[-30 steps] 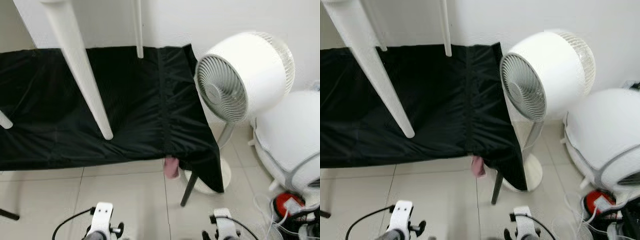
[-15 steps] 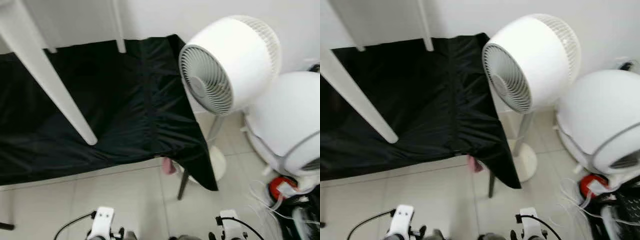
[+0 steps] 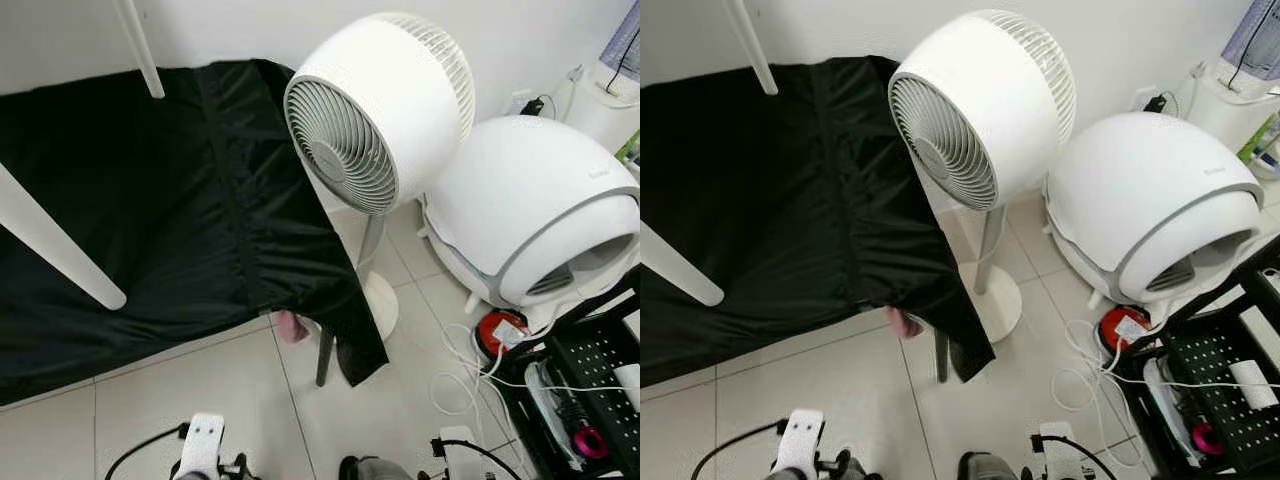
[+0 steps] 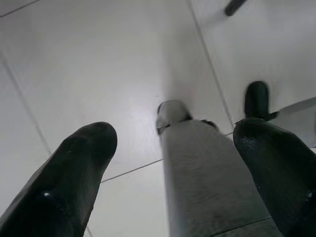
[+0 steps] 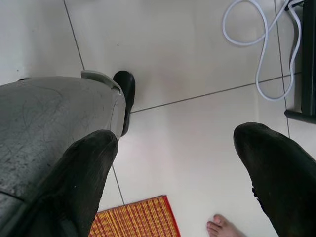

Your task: Building children table

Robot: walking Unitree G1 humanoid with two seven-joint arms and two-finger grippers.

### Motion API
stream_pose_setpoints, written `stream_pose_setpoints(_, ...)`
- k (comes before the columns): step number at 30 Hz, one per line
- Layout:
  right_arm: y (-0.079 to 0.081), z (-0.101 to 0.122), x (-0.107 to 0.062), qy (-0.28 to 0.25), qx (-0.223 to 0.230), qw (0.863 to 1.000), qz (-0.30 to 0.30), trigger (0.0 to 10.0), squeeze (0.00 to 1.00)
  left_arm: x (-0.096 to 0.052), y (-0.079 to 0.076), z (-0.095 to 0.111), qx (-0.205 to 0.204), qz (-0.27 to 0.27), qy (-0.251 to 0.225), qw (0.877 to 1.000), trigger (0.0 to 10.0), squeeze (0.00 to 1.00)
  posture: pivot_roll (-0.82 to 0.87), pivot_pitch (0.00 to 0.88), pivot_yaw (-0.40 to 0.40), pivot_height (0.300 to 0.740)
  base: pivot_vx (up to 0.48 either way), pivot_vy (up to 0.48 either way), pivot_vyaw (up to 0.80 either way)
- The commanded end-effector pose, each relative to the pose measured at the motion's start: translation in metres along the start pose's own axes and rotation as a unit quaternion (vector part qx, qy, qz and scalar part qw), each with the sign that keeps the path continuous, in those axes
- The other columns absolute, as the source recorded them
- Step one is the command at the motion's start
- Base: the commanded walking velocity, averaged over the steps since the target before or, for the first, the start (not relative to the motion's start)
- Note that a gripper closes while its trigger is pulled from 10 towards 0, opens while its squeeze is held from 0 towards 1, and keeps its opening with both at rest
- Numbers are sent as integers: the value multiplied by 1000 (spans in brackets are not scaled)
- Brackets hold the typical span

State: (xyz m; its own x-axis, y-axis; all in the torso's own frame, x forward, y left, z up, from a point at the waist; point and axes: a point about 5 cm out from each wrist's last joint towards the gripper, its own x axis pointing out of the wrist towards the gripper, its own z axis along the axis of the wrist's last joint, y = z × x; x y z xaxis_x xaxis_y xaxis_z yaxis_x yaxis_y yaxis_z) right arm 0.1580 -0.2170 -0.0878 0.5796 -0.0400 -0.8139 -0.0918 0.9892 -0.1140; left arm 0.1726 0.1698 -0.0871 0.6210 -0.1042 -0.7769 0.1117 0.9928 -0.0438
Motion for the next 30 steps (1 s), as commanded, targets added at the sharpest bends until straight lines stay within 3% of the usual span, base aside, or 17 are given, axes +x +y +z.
stream_pose_setpoints(1,7,-9,-1,19,6,1000,8,10000,0,-3,2,-11,-6,11,22,1000,10000,0,-76,153,49,740,0,0,0)
stream_pose_setpoints(30,10,-4,1,16,-12,1000,17,10000,0,-3,1,-13,-17,14,29,999,10000,0,-51,110,25,740,0,0,0)
